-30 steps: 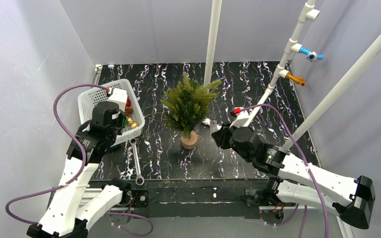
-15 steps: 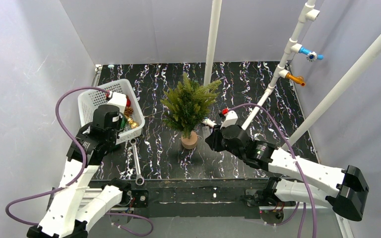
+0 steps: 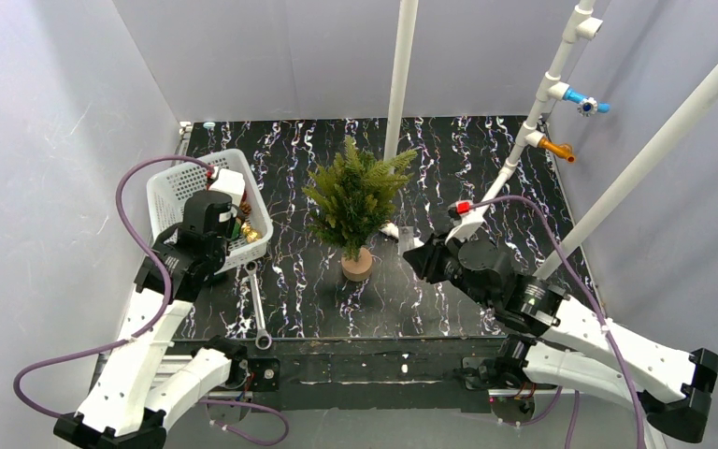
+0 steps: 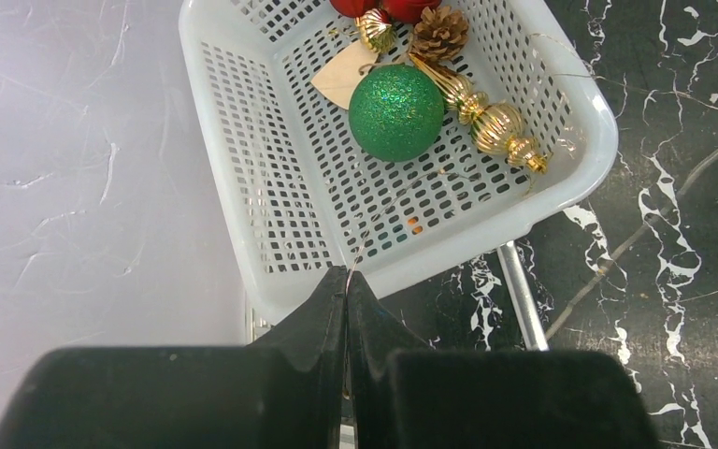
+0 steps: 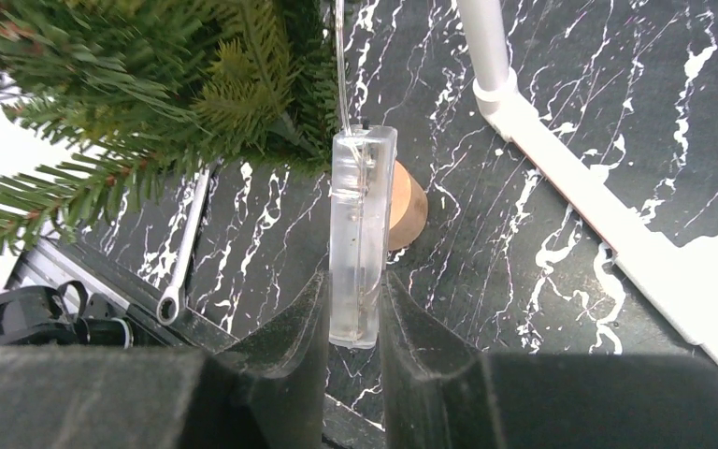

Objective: Decorate the small christmas tree
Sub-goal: Wrap the decoration item around the Christmas tree.

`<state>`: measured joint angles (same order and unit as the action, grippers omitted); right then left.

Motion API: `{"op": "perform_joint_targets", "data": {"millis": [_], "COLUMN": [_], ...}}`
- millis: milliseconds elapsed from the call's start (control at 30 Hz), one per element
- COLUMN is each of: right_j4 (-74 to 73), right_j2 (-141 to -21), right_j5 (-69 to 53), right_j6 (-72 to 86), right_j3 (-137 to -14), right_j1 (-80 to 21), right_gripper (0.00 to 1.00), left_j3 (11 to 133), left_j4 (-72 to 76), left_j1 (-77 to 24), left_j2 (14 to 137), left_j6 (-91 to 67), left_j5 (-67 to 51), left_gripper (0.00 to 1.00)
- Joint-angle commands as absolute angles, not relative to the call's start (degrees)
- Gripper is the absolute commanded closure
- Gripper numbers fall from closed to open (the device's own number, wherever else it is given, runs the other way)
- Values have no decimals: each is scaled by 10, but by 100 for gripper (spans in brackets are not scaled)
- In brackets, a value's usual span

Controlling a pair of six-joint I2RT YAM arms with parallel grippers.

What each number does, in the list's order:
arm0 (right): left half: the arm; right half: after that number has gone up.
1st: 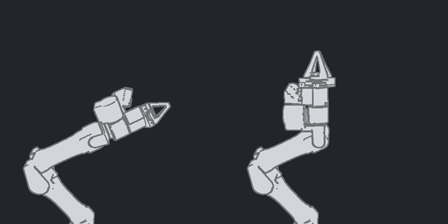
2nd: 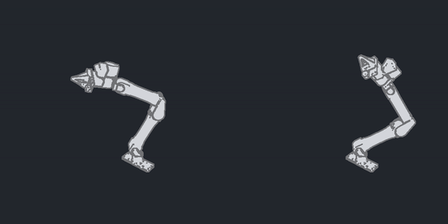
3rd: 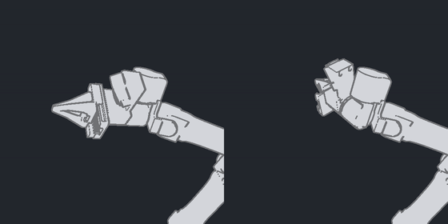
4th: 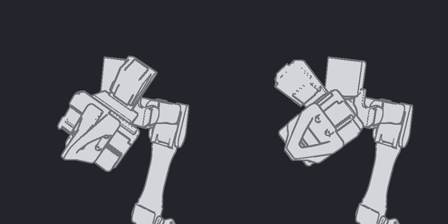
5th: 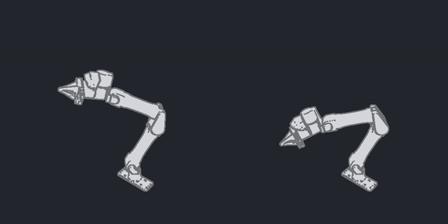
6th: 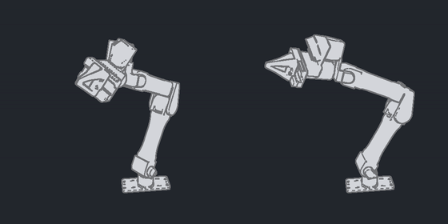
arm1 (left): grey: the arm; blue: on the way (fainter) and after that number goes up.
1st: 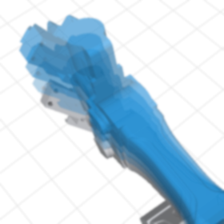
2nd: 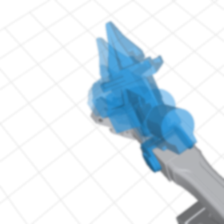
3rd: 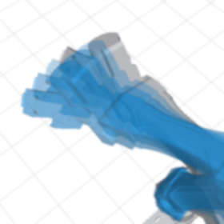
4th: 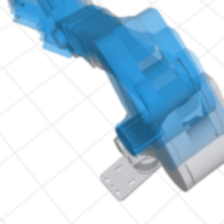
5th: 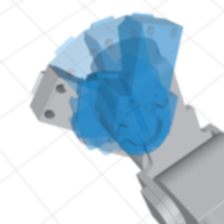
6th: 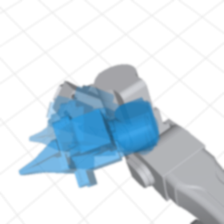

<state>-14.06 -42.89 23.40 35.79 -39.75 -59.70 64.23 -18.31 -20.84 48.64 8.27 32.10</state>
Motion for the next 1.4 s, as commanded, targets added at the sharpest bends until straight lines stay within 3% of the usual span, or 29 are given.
{"op": "perform_joint_targets", "data": {"millis": [0,267,433,633,900,1167,1367], "right_j4": [-155,-150,-131,-103,-78,-107,-151], "right_j2": [-398,-339,-369,-429,-412,-433,-385], "right_j5": [267,354,352,318,204,104,46], "right_j6": [351,358,333,326,360,359,379], "right_j3": [-430,-393,-400,-431,-419,-438,-419], "right_j1": [-599,-599,-590,-547,-409,-399,-401], "right_gripper": [99,99,99,99,99,99,99], "left_j3": [664,665,664,664,670,669,670], "left_j4": [-196,-204,-205,-212,-220,-220,-222], "left_j1": [-210,-210,-210,-210,-210,-210,-210], "left_j2": [496,499,499,495,494,494,493], "left_j6": [75,61,54,53,53,52,58], "left_j5": [324,302,291,286,280,281,281], "left_gripper": [100,100,100,100,100,100,100]}}
